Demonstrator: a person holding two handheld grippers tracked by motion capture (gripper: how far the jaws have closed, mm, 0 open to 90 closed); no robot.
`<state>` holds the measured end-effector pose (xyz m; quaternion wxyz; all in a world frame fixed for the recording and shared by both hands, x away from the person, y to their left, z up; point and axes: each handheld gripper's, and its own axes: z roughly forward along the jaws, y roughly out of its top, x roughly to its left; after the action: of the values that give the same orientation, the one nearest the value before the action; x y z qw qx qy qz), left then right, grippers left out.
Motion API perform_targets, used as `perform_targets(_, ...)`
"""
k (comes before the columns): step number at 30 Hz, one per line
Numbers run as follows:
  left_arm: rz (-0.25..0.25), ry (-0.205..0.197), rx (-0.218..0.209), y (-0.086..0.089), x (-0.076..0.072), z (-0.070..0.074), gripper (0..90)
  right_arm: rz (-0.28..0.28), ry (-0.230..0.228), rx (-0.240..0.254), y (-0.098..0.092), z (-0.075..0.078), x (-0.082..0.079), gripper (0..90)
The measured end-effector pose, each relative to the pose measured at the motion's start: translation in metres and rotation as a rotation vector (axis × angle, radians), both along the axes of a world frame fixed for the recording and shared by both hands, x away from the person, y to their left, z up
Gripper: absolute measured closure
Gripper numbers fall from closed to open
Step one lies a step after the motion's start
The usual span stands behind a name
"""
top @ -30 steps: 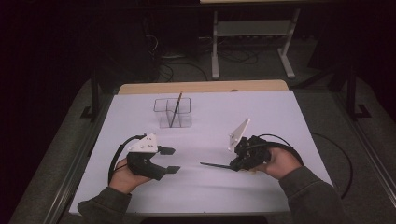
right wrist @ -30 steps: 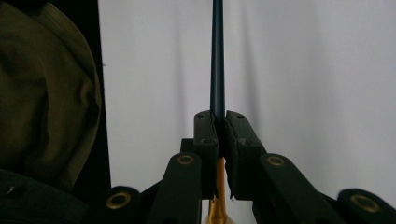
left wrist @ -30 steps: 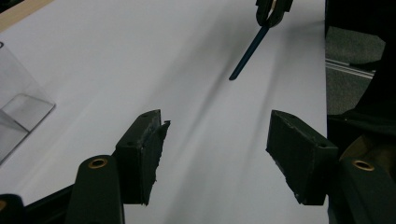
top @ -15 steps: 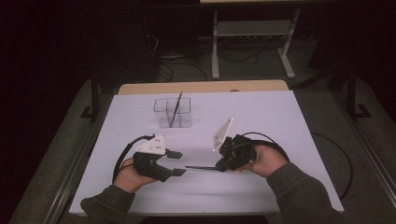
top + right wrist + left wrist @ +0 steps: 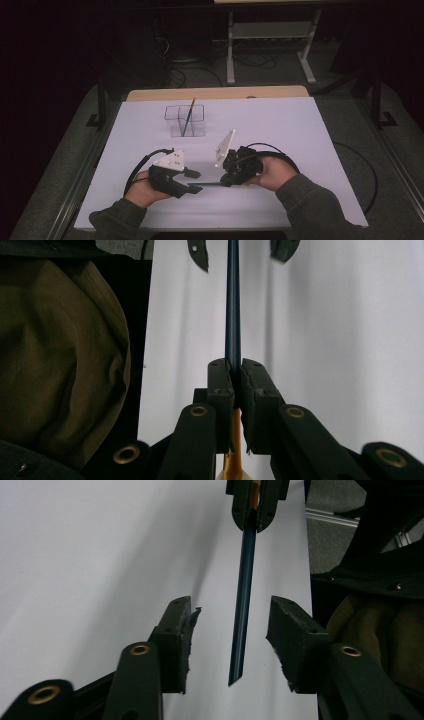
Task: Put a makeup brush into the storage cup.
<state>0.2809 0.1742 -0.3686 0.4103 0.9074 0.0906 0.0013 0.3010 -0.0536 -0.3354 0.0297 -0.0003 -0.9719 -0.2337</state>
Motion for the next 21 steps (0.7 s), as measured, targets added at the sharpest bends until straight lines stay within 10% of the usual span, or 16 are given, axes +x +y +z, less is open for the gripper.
perform_targets(21,-0.063,0.040,0.066,-0.005,0.001,-0.006,76.4,0.035,-0.013,-0.026,0.011,-0.002,-0.005,82.9)
